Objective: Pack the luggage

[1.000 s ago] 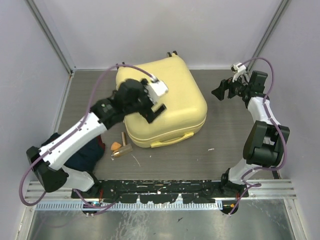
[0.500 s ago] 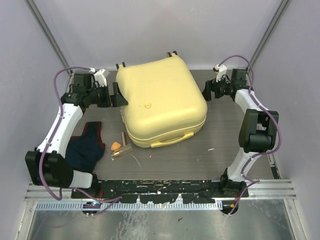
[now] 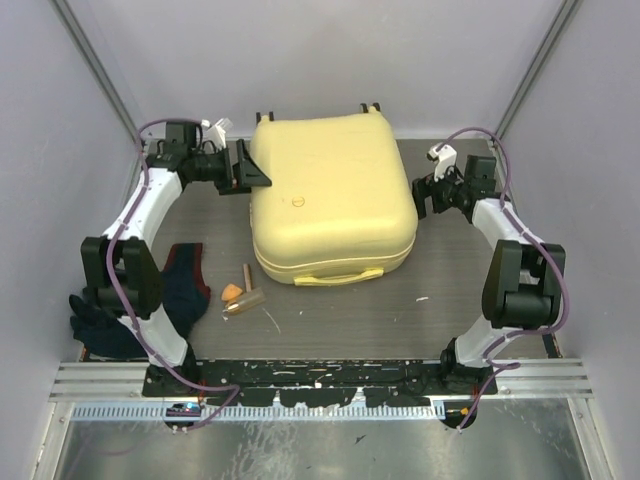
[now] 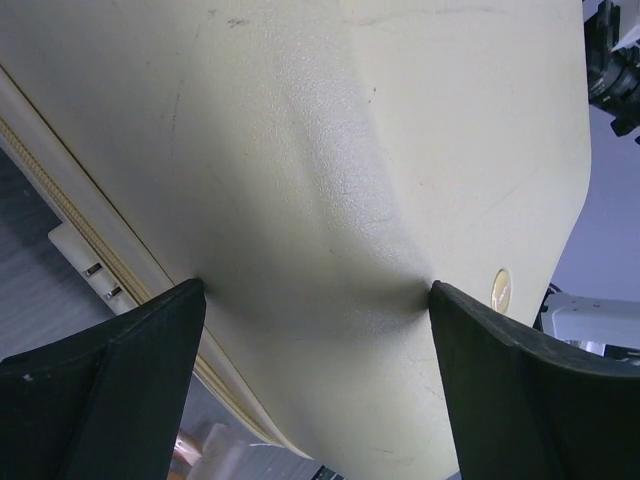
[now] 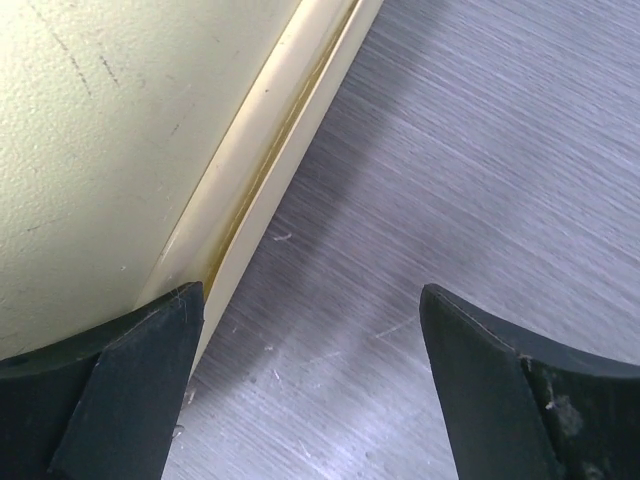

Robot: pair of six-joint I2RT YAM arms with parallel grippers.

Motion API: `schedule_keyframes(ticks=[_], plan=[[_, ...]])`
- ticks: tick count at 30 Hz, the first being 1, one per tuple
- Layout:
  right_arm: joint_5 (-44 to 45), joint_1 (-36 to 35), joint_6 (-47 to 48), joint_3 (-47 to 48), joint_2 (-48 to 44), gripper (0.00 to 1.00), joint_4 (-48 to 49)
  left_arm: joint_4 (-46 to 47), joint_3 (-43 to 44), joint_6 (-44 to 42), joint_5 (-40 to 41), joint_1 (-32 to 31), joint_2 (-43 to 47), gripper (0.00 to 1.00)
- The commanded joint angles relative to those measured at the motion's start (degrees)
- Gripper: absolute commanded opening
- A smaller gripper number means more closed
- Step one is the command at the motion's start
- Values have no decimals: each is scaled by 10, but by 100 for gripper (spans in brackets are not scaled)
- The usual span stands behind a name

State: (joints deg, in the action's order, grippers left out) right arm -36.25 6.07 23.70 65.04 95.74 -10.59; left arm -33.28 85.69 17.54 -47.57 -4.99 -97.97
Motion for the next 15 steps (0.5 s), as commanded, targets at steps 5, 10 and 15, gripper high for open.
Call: schedule_keyframes(ticks=[5,10,15], plan=[[-62,-41,-40,-43,-81,95,-5,-4,82,-42,-22,-52,-83,88],[-62,-14,-58,-11,-107,97,-41,-60,89,-80,46,-41,-39,98],[-82,51,-78,47,-132,98,-111,-195,158,-123,111,5,-11,98]])
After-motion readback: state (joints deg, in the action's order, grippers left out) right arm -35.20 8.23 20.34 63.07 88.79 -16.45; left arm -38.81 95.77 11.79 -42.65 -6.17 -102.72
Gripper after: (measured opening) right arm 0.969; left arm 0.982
